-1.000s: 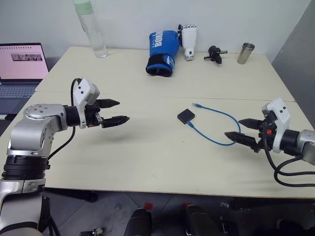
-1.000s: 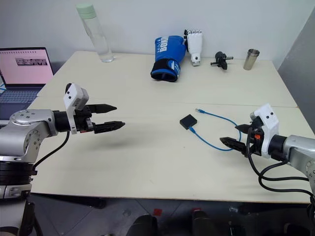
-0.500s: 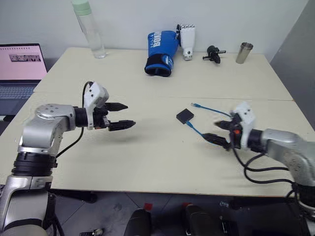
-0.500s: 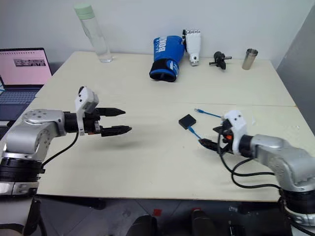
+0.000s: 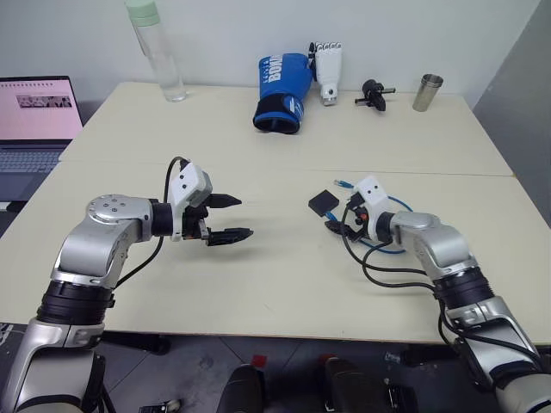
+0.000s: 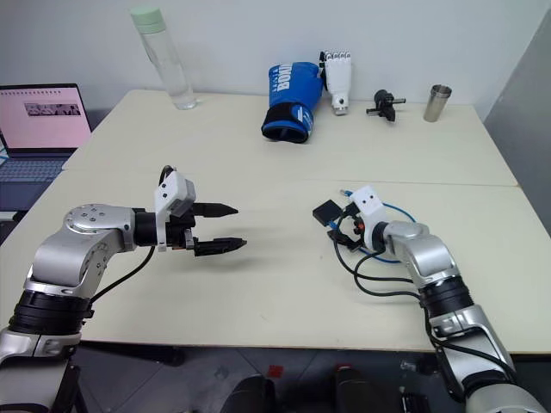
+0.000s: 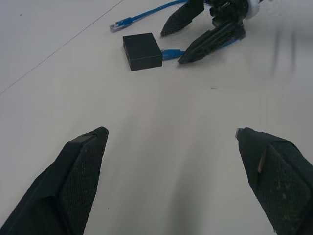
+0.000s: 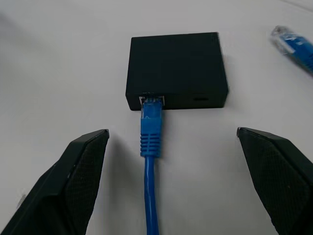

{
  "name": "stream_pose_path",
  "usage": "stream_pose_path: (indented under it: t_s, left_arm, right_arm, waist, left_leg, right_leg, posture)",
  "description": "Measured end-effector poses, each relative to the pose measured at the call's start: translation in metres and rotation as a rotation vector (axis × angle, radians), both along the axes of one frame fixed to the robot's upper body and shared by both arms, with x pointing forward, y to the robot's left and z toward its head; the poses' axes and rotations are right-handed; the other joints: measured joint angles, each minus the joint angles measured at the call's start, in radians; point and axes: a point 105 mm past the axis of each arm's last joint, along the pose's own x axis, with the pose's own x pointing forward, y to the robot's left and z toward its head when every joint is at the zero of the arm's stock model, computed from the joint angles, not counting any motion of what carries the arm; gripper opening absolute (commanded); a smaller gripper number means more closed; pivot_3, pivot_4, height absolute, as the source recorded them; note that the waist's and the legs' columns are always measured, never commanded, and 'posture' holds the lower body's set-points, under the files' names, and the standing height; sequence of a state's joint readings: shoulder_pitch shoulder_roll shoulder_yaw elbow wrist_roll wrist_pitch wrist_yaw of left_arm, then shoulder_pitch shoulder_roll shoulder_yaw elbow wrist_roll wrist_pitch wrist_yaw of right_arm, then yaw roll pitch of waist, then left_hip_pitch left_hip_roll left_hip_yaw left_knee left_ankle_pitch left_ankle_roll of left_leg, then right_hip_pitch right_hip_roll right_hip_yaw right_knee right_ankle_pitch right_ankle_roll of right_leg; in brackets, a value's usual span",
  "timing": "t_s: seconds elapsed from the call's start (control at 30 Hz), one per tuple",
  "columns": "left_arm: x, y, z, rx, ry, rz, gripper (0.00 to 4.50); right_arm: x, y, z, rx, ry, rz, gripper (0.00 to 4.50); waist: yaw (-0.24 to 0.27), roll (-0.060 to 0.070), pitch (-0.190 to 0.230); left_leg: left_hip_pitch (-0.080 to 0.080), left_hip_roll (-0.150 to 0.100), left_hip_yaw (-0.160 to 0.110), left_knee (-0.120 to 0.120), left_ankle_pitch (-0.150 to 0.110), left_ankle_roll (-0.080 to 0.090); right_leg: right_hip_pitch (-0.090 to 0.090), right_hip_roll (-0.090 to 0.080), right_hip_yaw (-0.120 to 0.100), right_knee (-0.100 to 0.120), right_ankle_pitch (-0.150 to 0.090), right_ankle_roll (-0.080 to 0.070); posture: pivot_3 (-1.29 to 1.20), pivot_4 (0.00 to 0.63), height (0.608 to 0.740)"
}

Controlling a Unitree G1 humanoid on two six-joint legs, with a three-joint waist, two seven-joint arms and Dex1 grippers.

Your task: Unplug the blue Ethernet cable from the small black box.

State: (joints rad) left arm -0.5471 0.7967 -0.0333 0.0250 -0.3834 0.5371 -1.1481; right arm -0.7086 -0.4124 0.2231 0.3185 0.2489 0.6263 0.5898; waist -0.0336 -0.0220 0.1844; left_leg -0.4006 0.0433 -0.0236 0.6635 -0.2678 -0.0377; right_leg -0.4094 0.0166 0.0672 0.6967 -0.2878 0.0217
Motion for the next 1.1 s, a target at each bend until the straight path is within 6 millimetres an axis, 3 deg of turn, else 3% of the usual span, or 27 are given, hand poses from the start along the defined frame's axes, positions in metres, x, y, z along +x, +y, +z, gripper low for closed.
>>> stream_pose_path:
  t_s: [0.13,0.27,0.4,0.77,0.97,1.1]
  left_arm:
    - [-0.003,0.0,-0.002,0.004,-0.003,0.003,4.5]
    - [-0.003,0.003,-0.004,0.002,-0.002,0.024,4.5]
    - [-0.004,0.003,-0.001,-0.001,-0.013,0.026,4.5]
    - [-0.004,0.002,0.0,-0.004,-0.006,0.026,4.5]
    - [-0.002,-0.001,0.003,-0.009,-0.014,0.019,4.5]
    - [0.003,-0.005,0.006,-0.06,0.013,0.031,4.5]
  right_arm:
    - [0.003,0.005,-0.001,-0.029,-0.021,0.028,4.45]
    - [0.005,0.003,-0.004,-0.061,-0.052,0.042,3.81]
    - [0.005,0.005,-0.005,-0.063,-0.059,0.067,3.01]
    - [-0.006,0.01,-0.005,-0.059,-0.034,0.096,0.21]
    - [-0.008,-0.012,0.001,-0.11,-0.046,0.092,0.14]
    - [-0.006,-0.026,0.036,-0.214,-0.234,0.171,0.14]
  waist:
    - [0.0,0.0,0.0]
    - [0.0,0.0,0.0]
    - [0.0,0.0,0.0]
    - [0.0,0.0,0.0]
    - [0.002,0.0,0.0]
    - [0.001,0.0,0.0]
  left_leg:
    - [0.0,0.0,0.0,0.0,0.0,0.0]
    - [0.0,0.0,0.0,0.001,0.0,0.0]
    - [0.001,0.0,0.0,0.001,0.0,0.0]
    - [0.0,0.0,-0.001,0.001,0.0,0.0]
    - [0.0,-0.001,0.0,0.001,0.0,0.0]
    - [0.0,-0.001,0.0,0.001,0.0,0.0]
  right_leg:
    - [0.0,0.0,0.0,0.0,0.0,0.0]
    - [0.0,0.0,0.0,0.001,0.0,0.0]
    - [0.0,0.0,0.0,0.001,0.0,0.0]
    - [0.0,0.0,0.0,0.001,0.0,0.0]
    - [0.0,-0.001,0.0,0.001,0.0,0.0]
    - [0.0,0.0,0.0,0.001,0.0,0.0]
  posture:
    - [0.0,0.15,0.74]
    - [0.0,0.15,0.74]
    - [0.0,0.15,0.74]
    - [0.0,0.15,0.74]
    - [0.0,0.15,0.74]
    - [0.0,0.15,0.74]
